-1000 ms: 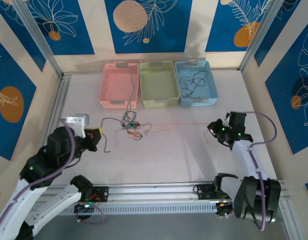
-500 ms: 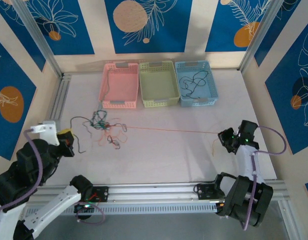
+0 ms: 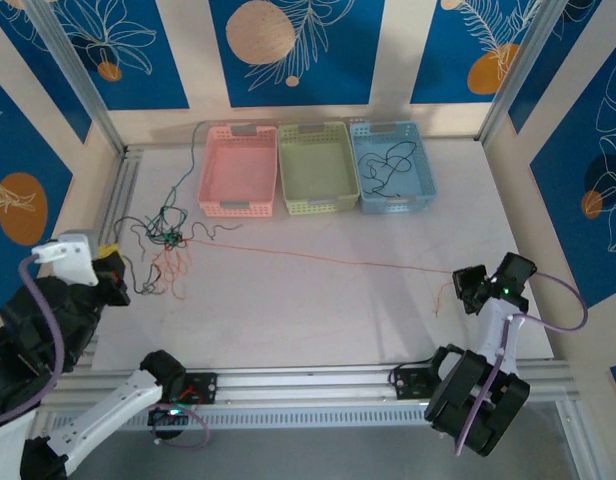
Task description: Untangle the cables
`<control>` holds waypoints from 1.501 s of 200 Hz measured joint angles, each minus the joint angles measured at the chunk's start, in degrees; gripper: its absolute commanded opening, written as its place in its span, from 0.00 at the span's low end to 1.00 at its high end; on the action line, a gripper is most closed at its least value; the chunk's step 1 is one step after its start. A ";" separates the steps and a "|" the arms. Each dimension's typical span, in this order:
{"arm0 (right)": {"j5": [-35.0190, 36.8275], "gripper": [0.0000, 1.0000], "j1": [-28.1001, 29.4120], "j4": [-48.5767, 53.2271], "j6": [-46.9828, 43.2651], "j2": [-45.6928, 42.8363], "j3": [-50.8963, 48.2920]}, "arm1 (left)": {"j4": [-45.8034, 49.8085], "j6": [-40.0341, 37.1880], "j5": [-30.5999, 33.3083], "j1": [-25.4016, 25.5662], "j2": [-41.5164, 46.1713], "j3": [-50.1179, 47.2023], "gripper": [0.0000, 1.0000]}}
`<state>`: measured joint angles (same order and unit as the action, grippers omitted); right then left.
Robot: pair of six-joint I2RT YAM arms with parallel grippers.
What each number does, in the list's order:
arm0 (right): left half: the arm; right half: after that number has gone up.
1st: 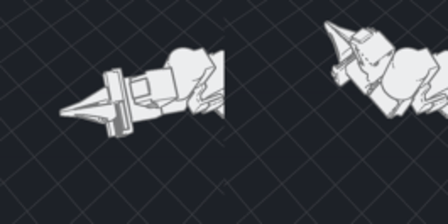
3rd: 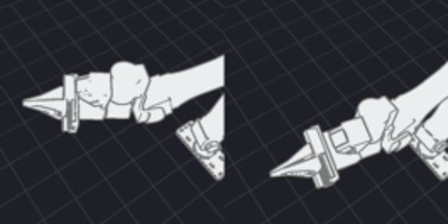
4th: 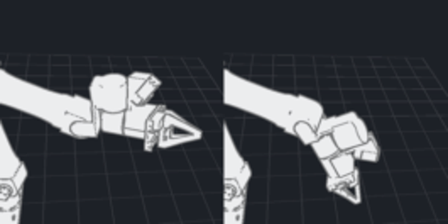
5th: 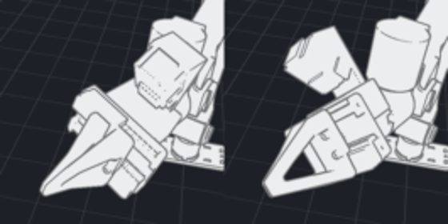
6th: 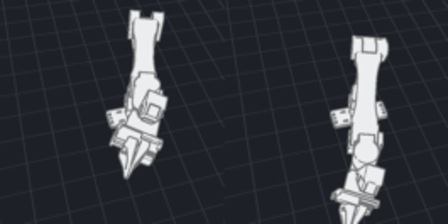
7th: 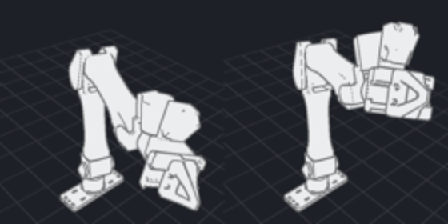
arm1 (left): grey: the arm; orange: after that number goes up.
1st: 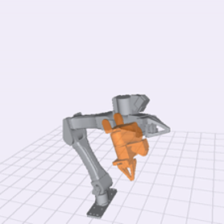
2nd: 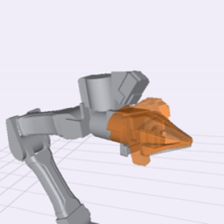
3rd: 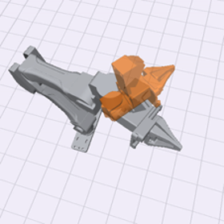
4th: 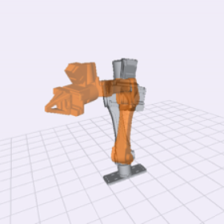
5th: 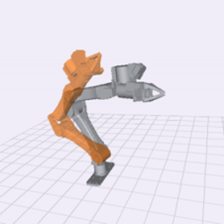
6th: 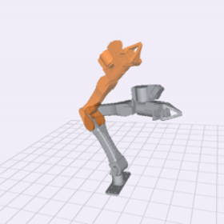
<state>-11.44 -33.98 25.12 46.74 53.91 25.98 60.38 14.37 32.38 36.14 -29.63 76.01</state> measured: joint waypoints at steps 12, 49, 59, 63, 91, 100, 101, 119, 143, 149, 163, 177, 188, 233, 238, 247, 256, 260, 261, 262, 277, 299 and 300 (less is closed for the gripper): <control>-1.51 0.07 2.32 0.33 -0.59 0.55 0.52 | -1.38 0.02 -3.69 0.00 -1.68 -1.25 0.00; -3.17 0.37 12.92 4.96 -3.89 2.36 7.89 | -5.73 0.02 -13.18 0.00 -8.22 -5.60 0.00; -2.58 0.39 16.39 6.01 -4.68 2.08 10.25 | -6.60 0.02 -14.84 0.00 -9.33 -6.49 0.00; -2.16 0.39 17.59 6.49 -4.94 1.95 11.08 | -6.86 0.00 -15.47 0.00 -9.68 -6.78 0.00; 0.48 0.40 27.91 9.31 -6.58 0.02 15.80 | -8.68 -0.24 -18.71 0.00 -11.08 -7.89 0.00; 0.44 0.40 30.71 9.20 -7.02 -0.83 16.31 | -9.03 -0.44 -19.37 0.00 -11.32 -8.20 0.00; 0.39 0.40 30.95 9.20 -7.08 -0.90 16.33 | -9.05 -0.46 -19.41 0.00 -11.34 -8.22 0.00; -0.85 0.40 37.73 7.23 -7.65 -2.03 16.28 | -9.55 -0.85 -20.52 0.00 -11.50 -8.79 0.00; -2.03 0.40 50.23 0.66 -8.44 -2.01 15.61 | -10.29 -1.03 -21.49 0.00 -11.45 -9.01 0.00; -2.34 0.40 53.16 -1.05 -8.70 -1.75 15.37 | -10.32 -1.03 -21.62 0.00 -11.47 -9.01 0.00; -2.25 0.39 61.77 -5.81 -9.79 0.07 15.08 | -10.32 -1.03 -21.90 0.00 -11.47 -9.01 0.00; -2.12 0.38 68.83 -10.34 -11.30 3.15 15.10 | -10.32 -1.03 -21.92 0.00 -11.43 -9.03 0.00; -2.03 0.38 73.31 -14.03 -12.87 6.56 15.30 | -10.32 -1.03 -21.94 0.00 -11.39 -9.11 0.00; -0.90 0.39 79.62 -20.35 -18.53 24.52 22.88 | -10.27 -1.01 -22.38 0.00 -11.30 -9.40 0.00; -0.87 0.39 79.62 -20.63 -19.06 26.21 23.96 | -10.29 -1.01 -22.45 0.00 -11.26 -9.40 0.00; -0.83 0.39 79.62 -21.09 -19.93 29.11 25.99 | -10.27 -1.01 -22.53 0.00 -11.19 -9.40 0.00; -0.92 0.39 79.62 -21.49 -20.57 31.58 27.78 | -10.27 -0.98 -22.56 0.00 -11.15 -9.40 0.00; -0.94 0.39 79.62 -21.59 -20.87 32.46 28.41 | -10.29 -1.01 -22.58 0.00 -11.08 -9.40 0.00; -1.01 0.39 79.62 -21.73 -20.87 32.83 28.63 | -10.29 -0.98 -22.58 0.00 -11.08 -9.40 0.00; -1.03 0.39 79.62 -21.77 -20.90 33.00 28.74 | -10.29 -0.98 -22.58 0.00 -11.08 -9.40 0.00; -1.33 0.39 79.76 -23.08 -21.49 35.41 29.62 | -10.27 -0.98 -22.71 0.00 -11.04 -9.40 0.00; -1.77 0.39 79.80 -24.35 -21.73 37.35 29.62 | -10.27 -1.01 -22.77 0.00 -11.04 -9.40 0.00; -1.79 0.39 79.80 -24.39 -21.75 37.48 29.62 | -10.27 -1.01 -22.77 0.00 -11.04 -9.40 0.00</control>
<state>-13.23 45.82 0.73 24.99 91.39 55.59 50.11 13.37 9.61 36.14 -40.66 66.61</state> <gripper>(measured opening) 0.392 0.064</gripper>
